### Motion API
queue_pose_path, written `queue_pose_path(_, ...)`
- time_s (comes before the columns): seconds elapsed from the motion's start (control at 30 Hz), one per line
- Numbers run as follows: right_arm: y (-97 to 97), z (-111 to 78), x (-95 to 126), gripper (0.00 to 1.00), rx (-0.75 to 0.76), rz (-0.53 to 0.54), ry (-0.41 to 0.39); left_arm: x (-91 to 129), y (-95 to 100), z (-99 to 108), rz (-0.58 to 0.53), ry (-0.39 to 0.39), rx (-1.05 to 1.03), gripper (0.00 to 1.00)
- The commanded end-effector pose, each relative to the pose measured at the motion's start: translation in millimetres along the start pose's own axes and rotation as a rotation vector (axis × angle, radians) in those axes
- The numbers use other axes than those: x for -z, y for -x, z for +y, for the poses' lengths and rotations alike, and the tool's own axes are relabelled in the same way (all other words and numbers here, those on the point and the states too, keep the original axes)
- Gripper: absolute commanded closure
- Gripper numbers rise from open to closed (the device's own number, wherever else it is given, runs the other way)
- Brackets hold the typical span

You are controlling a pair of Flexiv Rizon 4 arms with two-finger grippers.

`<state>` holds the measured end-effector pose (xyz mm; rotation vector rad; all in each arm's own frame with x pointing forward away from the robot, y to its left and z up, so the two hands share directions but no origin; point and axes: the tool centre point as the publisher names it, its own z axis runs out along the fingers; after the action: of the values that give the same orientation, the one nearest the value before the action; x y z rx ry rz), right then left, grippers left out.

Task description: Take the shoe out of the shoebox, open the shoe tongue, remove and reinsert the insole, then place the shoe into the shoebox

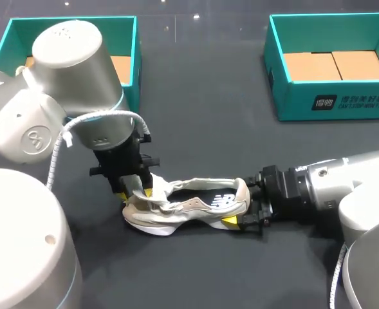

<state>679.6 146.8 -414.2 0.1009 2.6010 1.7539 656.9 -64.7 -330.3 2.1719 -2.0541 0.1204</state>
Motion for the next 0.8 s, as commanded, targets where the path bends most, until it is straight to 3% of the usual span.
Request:
queue_pose_path(0.03,-1.7,0.6,-0.5,1.00,0.000,-0.001,-0.005,23.6,9.4,9.6,0.022,-0.041,-0.009,0.52)
queue_pose_path(0.6,-1.7,0.6,-0.5,1.00,0.000,-0.001,-0.005,72.7,-19.2,3.1,0.088,-0.110,-0.125,0.51)
queue_pose_path(0.8,-1.7,0.6,-0.5,1.00,0.000,-0.001,-0.005,88.8,-31.8,-1.0,0.122,-0.095,-0.198,0.51)
